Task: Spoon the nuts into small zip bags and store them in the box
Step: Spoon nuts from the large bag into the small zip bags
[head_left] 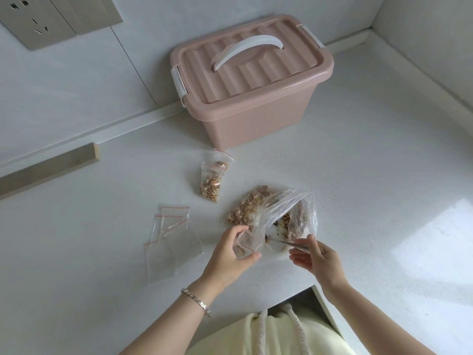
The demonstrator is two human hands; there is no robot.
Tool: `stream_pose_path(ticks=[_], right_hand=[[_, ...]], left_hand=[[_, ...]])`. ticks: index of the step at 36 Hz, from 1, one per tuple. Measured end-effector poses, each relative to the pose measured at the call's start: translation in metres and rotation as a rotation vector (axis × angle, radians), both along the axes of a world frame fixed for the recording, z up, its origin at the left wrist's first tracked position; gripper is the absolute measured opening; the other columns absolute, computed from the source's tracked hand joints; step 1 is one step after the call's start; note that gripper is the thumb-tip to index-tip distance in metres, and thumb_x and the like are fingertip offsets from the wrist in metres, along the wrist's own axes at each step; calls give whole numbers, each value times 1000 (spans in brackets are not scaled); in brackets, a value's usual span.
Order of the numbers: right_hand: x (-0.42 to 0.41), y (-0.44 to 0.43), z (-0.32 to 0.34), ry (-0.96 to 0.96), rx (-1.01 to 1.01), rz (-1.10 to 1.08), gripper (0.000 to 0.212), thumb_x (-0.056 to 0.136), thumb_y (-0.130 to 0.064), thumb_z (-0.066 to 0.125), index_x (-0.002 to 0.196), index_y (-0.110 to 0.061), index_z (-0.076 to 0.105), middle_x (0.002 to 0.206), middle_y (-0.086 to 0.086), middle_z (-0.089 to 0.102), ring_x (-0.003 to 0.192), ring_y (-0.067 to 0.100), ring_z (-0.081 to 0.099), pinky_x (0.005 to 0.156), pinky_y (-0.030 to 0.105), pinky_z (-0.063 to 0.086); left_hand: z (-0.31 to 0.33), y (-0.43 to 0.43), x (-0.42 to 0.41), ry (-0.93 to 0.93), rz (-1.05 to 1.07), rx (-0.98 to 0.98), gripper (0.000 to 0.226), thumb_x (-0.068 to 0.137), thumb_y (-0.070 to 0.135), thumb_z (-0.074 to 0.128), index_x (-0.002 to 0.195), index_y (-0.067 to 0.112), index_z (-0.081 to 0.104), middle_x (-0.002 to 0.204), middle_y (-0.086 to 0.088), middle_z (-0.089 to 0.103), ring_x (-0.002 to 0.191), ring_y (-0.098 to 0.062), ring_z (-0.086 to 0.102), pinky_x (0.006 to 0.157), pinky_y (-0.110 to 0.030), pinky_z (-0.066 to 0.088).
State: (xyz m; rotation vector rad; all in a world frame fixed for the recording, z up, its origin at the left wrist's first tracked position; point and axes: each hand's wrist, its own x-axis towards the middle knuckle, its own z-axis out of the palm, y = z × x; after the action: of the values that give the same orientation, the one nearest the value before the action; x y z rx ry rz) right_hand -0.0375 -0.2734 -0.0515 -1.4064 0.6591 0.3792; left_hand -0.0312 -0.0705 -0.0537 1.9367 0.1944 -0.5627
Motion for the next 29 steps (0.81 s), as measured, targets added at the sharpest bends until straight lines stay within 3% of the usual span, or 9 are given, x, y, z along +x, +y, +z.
stream_pose_path(ticks=[5, 10, 17, 29], right_hand=[[-2, -14, 1, 82, 87, -101, 37, 98, -26, 37, 89, -1, 64, 79, 19, 67, 73, 27, 65, 59, 21, 57], [-3, -32, 1, 121, 180, -174, 39, 98, -29, 36, 92, -1, 62, 77, 17, 66, 68, 22, 65, 58, 22, 57], [-3, -55, 5, 109, 234, -241, 40, 97, -33, 35, 92, -2, 61, 65, 9, 69, 58, 15, 67, 54, 21, 56], [15, -62, 59, -65, -130, -8, 43, 93, -32, 42, 79, 0, 66, 57, 13, 66, 48, 18, 61, 46, 20, 52]], left_hand=[[1, 1, -1, -53, 39, 19, 53, 78, 25, 72, 122, 32, 45, 120, 29, 41, 106, 23, 34, 87, 0, 26], [2, 2, -2, -101, 52, 48, 55, 76, 25, 74, 121, 36, 45, 119, 28, 44, 108, 20, 37, 82, 8, 25], [4, -2, 1, -148, 24, 92, 62, 75, 24, 75, 129, 27, 43, 122, 21, 44, 115, 6, 39, 84, 8, 24], [-1, -9, 4, -293, -92, 184, 69, 70, 26, 79, 129, 15, 46, 119, 16, 46, 113, 1, 43, 98, -9, 30]])
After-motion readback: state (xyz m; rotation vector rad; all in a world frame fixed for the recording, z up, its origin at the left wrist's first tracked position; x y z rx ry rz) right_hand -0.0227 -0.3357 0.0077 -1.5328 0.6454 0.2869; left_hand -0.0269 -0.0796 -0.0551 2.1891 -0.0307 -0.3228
